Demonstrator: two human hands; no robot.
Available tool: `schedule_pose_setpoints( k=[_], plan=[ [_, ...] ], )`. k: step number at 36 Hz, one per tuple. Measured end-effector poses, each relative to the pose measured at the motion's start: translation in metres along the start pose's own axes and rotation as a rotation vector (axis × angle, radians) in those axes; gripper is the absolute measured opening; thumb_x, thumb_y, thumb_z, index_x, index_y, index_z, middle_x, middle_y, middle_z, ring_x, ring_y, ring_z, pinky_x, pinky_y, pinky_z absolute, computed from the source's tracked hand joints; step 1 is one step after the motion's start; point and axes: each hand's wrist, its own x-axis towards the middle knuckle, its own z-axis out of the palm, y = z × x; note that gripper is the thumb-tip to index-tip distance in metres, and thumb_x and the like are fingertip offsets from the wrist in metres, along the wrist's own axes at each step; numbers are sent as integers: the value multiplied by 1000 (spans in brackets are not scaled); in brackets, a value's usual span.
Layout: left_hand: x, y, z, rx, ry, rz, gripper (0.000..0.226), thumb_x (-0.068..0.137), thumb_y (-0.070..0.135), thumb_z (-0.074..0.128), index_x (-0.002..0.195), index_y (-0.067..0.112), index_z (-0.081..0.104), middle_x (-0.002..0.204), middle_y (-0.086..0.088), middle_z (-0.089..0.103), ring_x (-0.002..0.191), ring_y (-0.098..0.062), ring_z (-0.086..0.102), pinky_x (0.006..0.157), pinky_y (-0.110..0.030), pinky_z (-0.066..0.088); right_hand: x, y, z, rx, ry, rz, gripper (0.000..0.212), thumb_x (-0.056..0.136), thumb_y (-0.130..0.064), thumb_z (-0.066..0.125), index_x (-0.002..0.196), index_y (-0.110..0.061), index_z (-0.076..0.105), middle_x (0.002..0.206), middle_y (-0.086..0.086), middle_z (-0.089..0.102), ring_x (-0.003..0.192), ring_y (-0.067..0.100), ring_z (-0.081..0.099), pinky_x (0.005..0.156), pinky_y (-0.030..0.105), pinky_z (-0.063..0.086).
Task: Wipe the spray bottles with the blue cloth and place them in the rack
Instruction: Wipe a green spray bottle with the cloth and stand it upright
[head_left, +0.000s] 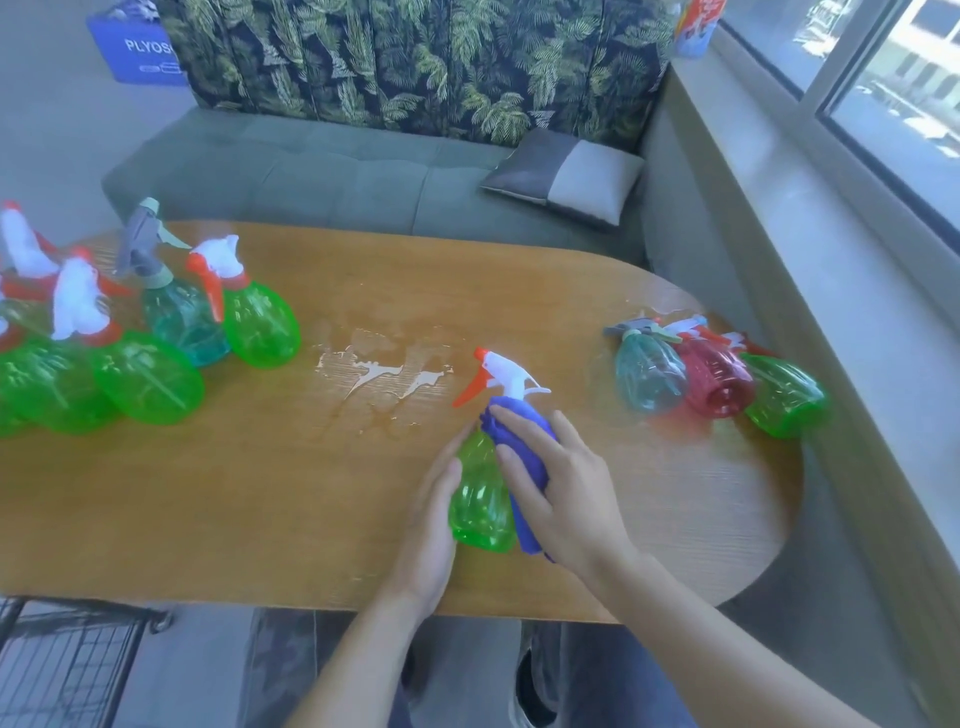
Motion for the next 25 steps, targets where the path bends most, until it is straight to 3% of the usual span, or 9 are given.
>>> schedule_pose_setpoints(
  k=[3,5,8,11,14,16,18,22,25],
  plan=[
    [0,4,0,2,-13,4,46,109,37,44,151,34,62,159,7,57,154,-17,46,130,-57,28,-14,-4,2,-59,38,-83,38,107,-49,46,141,-38,62,95,-10,40,71,7,44,58,32,51],
    [1,3,-2,20,1,-19,45,109,38,44,150,37,63,158,9,59,152,-15,49,130,-54,31,-25,-4,2,-96,43,-198,36,108,-43,49,138,-33,66,96,-7,39,75,9,43,58,23,42],
    [-1,7,-1,56,9,-12,48,108,37,45,154,29,59,157,11,59,150,-13,50,125,-40,39,-38,0,1,-192,-6,-434,34,106,-39,56,136,-31,69,97,-4,43,78,15,48,66,17,23],
    [0,8,-1,9,2,-8,45,109,35,52,153,28,59,156,15,59,149,-9,51,115,-27,46,-46,5,-1,-268,-57,-586,33,102,-37,64,134,-34,70,97,-4,45,75,15,50,64,18,23],
    [-3,8,-1,-3,-19,-7,49,106,38,47,154,30,59,158,11,58,149,-14,51,123,-43,40,-44,7,-6,-242,-78,-637,31,103,-38,64,133,-34,71,96,-5,46,76,13,48,66,17,22],
    [-3,6,-1,-5,-13,-9,50,106,39,46,153,30,60,157,8,59,149,-16,52,128,-50,35,-33,7,-12,-156,-37,-548,33,105,-38,59,136,-34,68,97,-7,42,79,10,43,67,15,23],
    [-3,5,0,-5,-18,0,48,107,39,46,151,32,62,158,8,59,151,-15,49,130,-53,30,-18,5,-16,-48,30,-361,36,106,-42,54,141,-36,61,97,-13,31,77,4,36,64,19,37],
    [-3,5,2,-45,-28,-10,47,107,38,47,150,33,62,157,6,60,151,-17,50,129,-55,32,7,6,-9,66,18,17,45,105,-60,39,145,-46,56,99,-18,44,81,3,56,75,31,54],
    [-2,1,0,-36,-18,-17,47,108,39,46,153,33,60,160,7,57,153,-17,47,130,-57,30,1,5,1,106,-4,90,47,104,-63,36,144,-49,55,96,-14,47,81,10,59,77,35,55]
  ],
)
